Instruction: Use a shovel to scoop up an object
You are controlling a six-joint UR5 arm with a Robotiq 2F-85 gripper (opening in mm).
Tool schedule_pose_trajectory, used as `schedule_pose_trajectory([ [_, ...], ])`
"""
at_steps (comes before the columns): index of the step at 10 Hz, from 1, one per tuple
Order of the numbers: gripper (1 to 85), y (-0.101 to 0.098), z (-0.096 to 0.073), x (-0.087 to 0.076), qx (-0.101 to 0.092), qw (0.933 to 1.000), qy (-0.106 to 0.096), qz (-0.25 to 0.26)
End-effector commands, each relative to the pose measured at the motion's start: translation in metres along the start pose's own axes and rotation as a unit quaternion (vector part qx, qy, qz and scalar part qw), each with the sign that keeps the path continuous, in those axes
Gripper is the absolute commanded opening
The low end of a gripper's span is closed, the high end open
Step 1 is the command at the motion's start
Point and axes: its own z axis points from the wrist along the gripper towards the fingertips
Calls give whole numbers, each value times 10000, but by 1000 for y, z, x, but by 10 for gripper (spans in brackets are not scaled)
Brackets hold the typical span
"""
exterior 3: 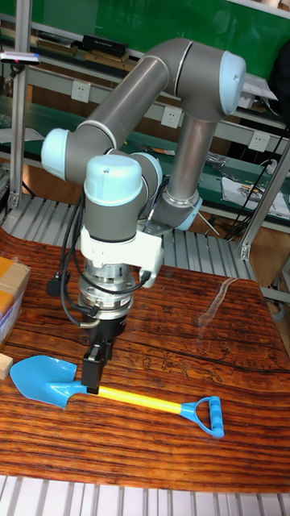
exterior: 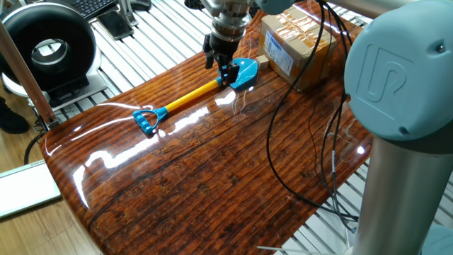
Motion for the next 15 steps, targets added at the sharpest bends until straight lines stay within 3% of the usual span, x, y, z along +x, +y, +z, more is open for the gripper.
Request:
schedule_pose_trajectory([
  [1,263,-8,-2,16,151,9988,284,367],
  [2,13,4,-2,15,-72,9980,269,565],
  [9,13,8,-4,15,-126,9974,318,641],
  [10,13,13,-12,5,-166,9967,340,718],
  [13,13,15,-44,-15,-3,9940,715,831],
  [15,13,9,-40,-13,21,9957,624,690],
])
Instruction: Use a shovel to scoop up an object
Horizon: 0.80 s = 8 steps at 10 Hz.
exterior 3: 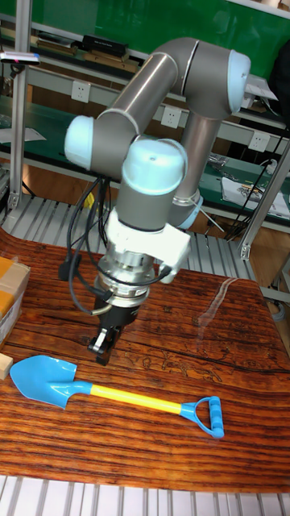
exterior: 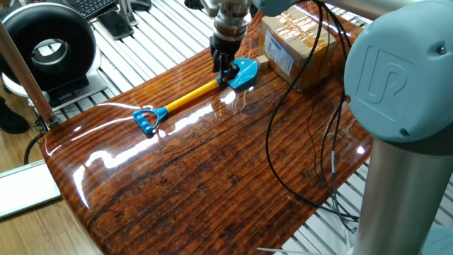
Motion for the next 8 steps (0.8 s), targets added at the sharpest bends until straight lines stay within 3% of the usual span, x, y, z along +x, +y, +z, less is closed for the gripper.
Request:
schedule_pose_trajectory([
  [1,13,0,-10,-14,23,9998,-147,-142],
  [5,13,-5,-11,-23,139,9993,-296,-193],
  [6,13,2,-22,-37,104,9995,-295,-55],
  [8,13,0,-41,-48,238,9997,-42,103],
])
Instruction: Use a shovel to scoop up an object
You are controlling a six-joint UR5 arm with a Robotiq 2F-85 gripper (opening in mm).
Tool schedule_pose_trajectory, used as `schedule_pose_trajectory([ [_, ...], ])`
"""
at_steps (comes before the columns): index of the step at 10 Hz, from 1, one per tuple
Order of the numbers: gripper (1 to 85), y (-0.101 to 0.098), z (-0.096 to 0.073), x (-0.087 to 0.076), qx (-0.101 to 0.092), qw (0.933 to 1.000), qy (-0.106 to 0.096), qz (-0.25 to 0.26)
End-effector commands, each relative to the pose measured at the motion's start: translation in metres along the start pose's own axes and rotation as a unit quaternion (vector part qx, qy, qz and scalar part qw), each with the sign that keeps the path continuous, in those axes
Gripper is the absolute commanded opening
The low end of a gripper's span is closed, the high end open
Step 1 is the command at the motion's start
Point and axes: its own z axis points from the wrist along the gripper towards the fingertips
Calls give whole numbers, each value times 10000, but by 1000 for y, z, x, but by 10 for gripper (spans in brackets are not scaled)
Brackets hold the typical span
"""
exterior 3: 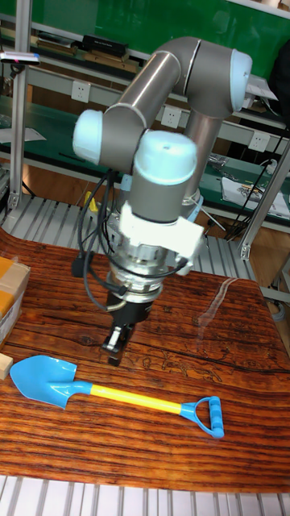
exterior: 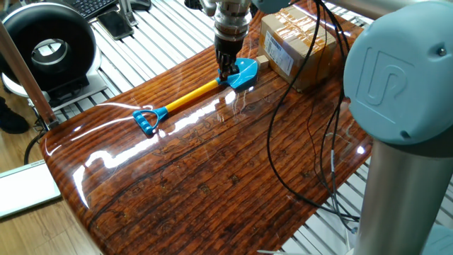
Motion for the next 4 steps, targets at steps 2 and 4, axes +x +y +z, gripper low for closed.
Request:
schedule_pose_trajectory([
  [2,13,-5,-17,-26,135,9997,49,204],
  [4,13,-9,-16,-26,186,9996,53,223],
])
